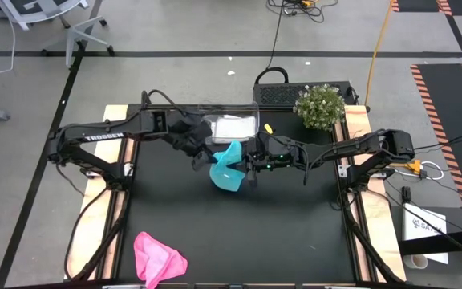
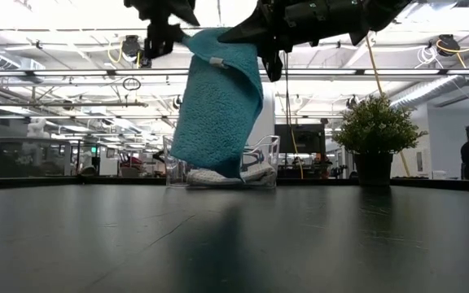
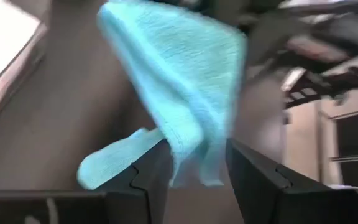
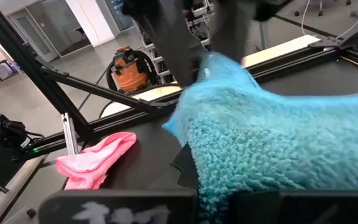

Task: Fold microfiber towels
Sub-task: Fold the blue microfiber towel

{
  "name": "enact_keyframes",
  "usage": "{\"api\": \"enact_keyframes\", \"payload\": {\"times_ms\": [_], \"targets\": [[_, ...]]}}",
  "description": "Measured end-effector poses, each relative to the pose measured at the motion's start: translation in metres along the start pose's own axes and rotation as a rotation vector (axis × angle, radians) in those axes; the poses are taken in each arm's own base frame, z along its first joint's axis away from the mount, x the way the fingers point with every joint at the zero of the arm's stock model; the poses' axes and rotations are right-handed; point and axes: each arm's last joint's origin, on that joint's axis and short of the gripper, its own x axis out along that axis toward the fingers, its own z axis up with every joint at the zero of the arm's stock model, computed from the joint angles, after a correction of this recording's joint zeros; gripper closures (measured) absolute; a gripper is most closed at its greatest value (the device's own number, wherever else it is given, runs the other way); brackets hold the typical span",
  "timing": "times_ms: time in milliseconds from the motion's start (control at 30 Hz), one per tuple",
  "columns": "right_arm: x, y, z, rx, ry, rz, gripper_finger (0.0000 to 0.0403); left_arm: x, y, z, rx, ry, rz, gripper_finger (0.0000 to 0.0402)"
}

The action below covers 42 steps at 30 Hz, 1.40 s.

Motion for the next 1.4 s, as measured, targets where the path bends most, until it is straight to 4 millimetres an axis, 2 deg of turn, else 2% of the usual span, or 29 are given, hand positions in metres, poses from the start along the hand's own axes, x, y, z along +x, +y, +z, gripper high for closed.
{"api": "enact_keyframes", "payload": {"times_ms": [267, 600, 933, 1067, 1400], "targets": [[0.0, 0.0, 0.0, 0.0, 0.003, -0.001, 0.0403, -0.014, -0.006, 0.0, 0.003, -0.042, -0.012, 0.0243], [0.0, 0.0, 0.0, 0.0, 0.001, 0.004, 0.0403, 0.005, 0.005, -0.001, 0.004, 0.015, 0.062, 0.0243], [0.0, 0.0, 0.0, 0.0, 0.001, 0.004, 0.0403, -0.001, 0.025, 0.004, -0.036, 0.019, 0.112, 0.0243], [0.0, 0.0, 0.0, 0.0, 0.001, 0.004, 0.0403, -0.001, 0.024, 0.004, -0.038, 0.034, 0.043, 0.0243], [0.0, 0.0, 0.0, 0.0, 0.0, 0.001, 0.0403, 0.004, 0.024, 0.0, -0.026, 0.043, 0.036, 0.0243]]}}
